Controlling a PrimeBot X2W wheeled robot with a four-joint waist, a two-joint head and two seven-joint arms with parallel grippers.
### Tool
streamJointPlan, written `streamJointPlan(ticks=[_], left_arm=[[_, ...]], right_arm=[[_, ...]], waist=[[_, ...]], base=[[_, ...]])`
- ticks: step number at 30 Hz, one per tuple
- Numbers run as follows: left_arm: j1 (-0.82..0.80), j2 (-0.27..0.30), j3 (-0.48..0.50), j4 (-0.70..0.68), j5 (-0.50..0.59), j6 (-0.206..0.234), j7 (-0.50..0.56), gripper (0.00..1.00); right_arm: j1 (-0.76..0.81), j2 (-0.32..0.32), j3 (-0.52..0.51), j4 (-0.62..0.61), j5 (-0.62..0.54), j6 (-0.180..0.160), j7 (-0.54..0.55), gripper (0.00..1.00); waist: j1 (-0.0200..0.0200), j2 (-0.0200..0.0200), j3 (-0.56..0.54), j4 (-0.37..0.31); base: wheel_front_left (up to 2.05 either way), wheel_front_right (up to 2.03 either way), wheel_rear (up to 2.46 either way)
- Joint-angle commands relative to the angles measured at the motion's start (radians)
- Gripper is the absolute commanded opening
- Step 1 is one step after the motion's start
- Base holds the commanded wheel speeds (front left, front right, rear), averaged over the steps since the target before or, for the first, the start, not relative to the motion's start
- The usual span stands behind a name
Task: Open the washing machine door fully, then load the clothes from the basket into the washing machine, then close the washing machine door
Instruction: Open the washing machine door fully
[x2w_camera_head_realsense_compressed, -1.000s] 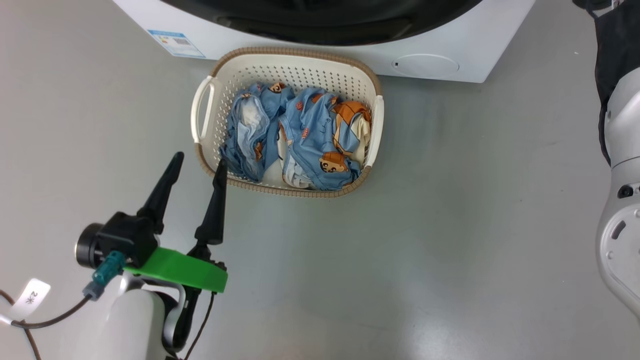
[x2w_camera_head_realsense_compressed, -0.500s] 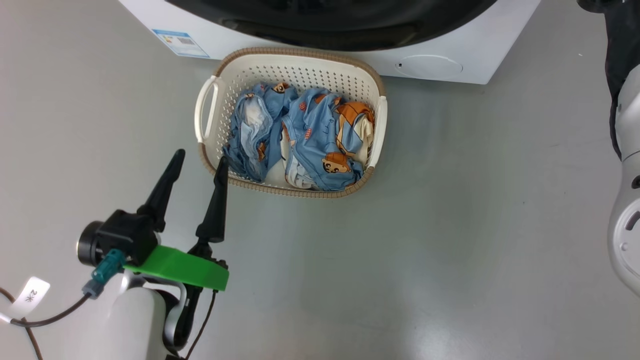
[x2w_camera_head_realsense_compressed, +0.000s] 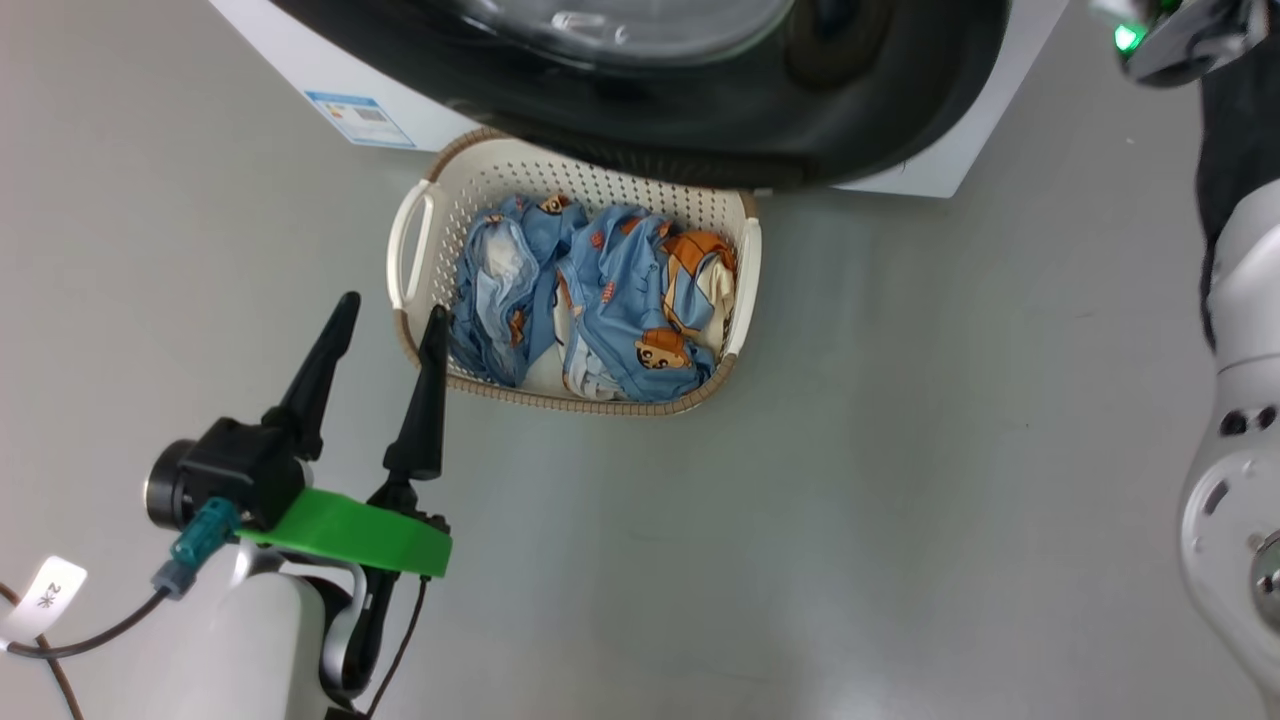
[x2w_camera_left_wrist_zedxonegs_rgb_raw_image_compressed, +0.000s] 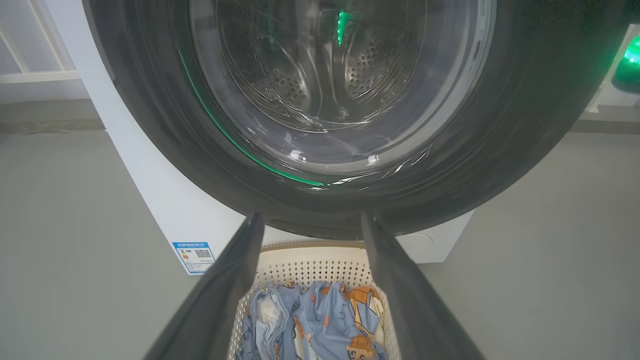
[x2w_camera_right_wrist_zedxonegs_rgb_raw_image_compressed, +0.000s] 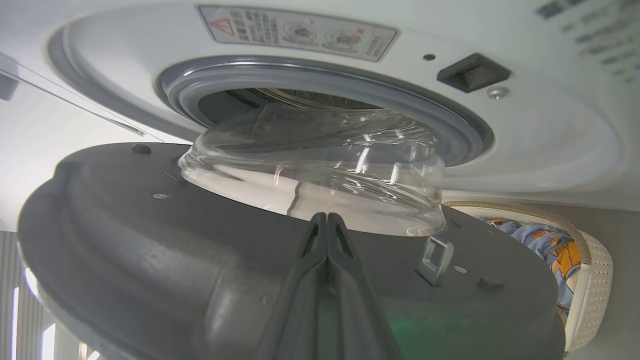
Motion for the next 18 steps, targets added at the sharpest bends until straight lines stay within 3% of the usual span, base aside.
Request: streamJointPlan(ticks=[1,12,18], left_arm=[[0.004,0.026,0.034,-0.027,0.009,-0.002,-0.006,1.00],[0.042,0.026,0.032,-0.034,0.024,-0.002,-0.006,1.00],[0.057,0.026,0.028,-0.037,0.026,-0.002,-0.006,1.00]], right_arm=[[0.023,0.050,0.041,-0.047,0.021,0.002,0.033,0.00],[0.210,0.050,0.263,-0.202,0.258,0.002,0.184,0.00],[0.335,0.050,0.402,-0.307,0.362,0.002,0.193,0.00]], waist=[[0.0000,0.0000,-0.014,-0.002],[0.0000,0.0000,-0.063,-0.010],[0.0000,0.0000,-0.088,-0.013]], base=[[0.00,0.00,0.00],[0.00,0.00,0.00],[0.00,0.00,0.00]])
